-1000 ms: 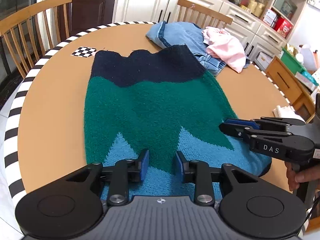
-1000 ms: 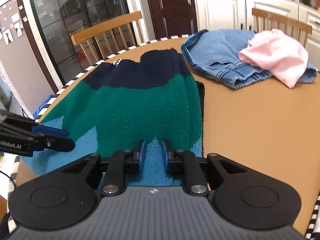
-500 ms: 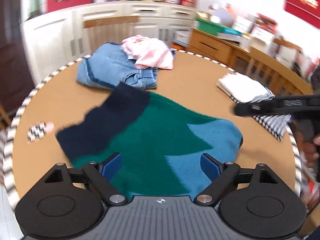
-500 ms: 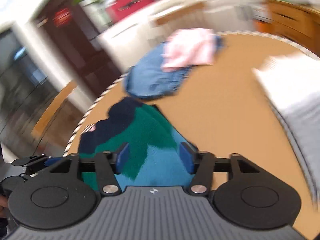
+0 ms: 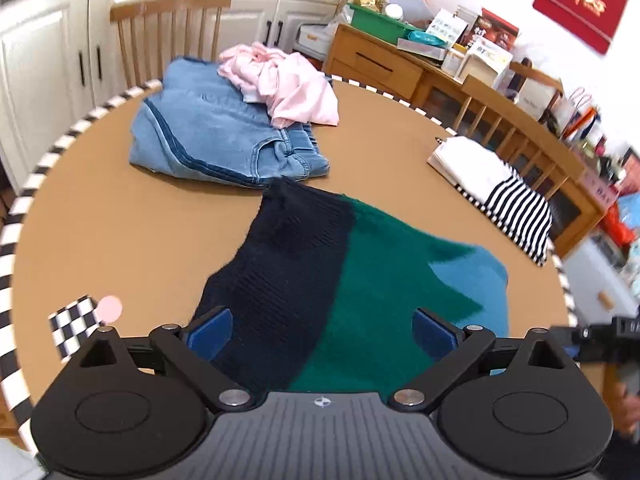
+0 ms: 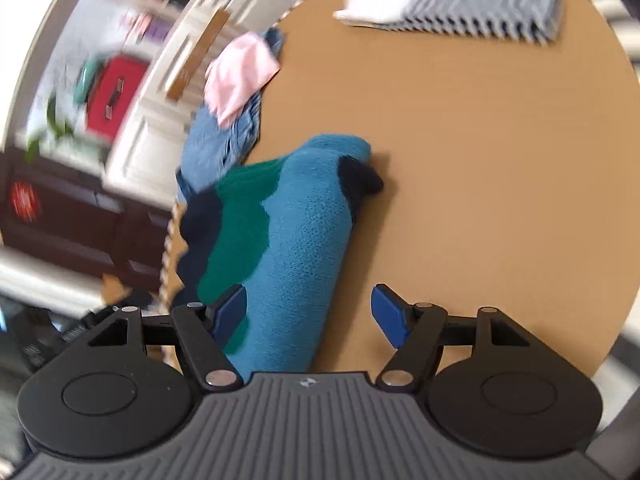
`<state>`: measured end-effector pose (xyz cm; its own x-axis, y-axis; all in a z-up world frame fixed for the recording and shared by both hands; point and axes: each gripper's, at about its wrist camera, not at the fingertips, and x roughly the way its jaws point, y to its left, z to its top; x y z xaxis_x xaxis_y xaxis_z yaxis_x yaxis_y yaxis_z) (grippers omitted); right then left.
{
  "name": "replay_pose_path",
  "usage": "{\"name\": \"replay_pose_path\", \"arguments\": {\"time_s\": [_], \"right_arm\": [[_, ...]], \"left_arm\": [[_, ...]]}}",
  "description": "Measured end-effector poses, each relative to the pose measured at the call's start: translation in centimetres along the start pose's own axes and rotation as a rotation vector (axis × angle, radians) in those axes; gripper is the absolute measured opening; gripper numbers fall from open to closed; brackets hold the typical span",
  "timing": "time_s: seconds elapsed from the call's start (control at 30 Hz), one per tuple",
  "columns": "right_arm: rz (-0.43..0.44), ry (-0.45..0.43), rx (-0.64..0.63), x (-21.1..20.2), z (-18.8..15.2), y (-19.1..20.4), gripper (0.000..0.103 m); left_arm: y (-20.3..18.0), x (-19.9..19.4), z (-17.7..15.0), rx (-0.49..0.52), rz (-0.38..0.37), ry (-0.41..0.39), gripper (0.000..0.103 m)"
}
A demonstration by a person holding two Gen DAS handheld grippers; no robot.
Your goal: Fold clothes
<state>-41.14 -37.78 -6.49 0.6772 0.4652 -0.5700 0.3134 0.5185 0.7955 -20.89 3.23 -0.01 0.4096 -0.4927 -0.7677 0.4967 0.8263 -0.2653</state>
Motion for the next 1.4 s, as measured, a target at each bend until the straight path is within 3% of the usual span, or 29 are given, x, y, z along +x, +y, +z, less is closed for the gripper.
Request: {"name": "replay_pose_path", "arguments": {"time_s": [0.17, 0.27, 0.43, 0.53, 0.67, 0.73, 0.93, 1.07, 1.1, 1.13, 1.17, 1.23, 1.27, 1.33, 1.4], "right_arm": [[-0.027, -0.040, 0.161, 0.9, -1.5, -1.2, 0.074], [-0.064, -0.088, 0.194, 1.8, -2.5, -1.1, 0.081], [-0.061, -0.195, 0.259, 3.8, -4.8, 0.0, 0.081], [-0.065, -0.231, 0.283, 4.9, -5.1, 0.4, 0.081], [-0.076, -0.202, 0.259, 5.5, -4.3, 0.7, 0.086], [-0.053, -0.182, 0.270, 5.7, -3.6, 0.5, 0.094], [-0.013, -0.100, 0.237, 7.7, -1.3, 1.2, 0.094], [0.015, -0.086, 0.246, 9.0, -1.3, 2.0, 0.094], [-0.030, -0.088, 0.215, 9.1, -1.4, 2.5, 0.085], [-0.089, -0.091, 0.184, 9.3, -1.5, 3.1, 0.047], [-0.148, -0.093, 0.153, 9.4, -1.7, 3.6, 0.034], [-0.151, -0.109, 0.161, 9.4, -1.9, 3.4, 0.034], [-0.139, -0.117, 0.173, 9.3, -2.1, 3.2, 0.034], [-0.147, -0.129, 0.169, 9.3, -2.3, 3.5, 0.032], [-0.175, -0.124, 0.149, 9.3, -2.1, 4.5, 0.030]], "left_arm": [[5.1, 3.3, 3.4, -0.029, -0.101, 0.074, 0.098], [8.6, 6.5, 5.3, -0.069, -0.239, 0.186, 0.097], [12.0, 10.8, 7.1, -0.029, -0.330, 0.355, 0.096], [12.8, 12.2, 7.8, -0.024, -0.415, 0.399, 0.099], [13.4, 14.0, 8.8, -0.070, -0.480, 0.452, 0.102], [13.3, 14.8, 9.1, -0.068, -0.504, 0.470, 0.102], [11.6, 17.5, 8.9, -0.137, -0.642, 0.557, 0.102], [9.5, 18.5, 8.1, -0.128, -0.707, 0.581, 0.102], [8.7, 18.5, 7.8, -0.097, -0.713, 0.578, 0.099], [7.9, 18.6, 7.5, -0.066, -0.718, 0.575, 0.097], [7.1, 18.4, 7.3, -0.025, -0.706, 0.562, 0.088], [6.3, 18.3, 7.1, 0.021, -0.625, 0.548, 0.051], [6.4, 18.5, 7.1, 0.004, -0.602, 0.559, 0.039], [6.8, 19.1, 7.0, -0.051, -0.590, 0.589, 0.038], [6.1, 18.8, 7.2, 0.000, -0.560, 0.593, 0.038]]}}
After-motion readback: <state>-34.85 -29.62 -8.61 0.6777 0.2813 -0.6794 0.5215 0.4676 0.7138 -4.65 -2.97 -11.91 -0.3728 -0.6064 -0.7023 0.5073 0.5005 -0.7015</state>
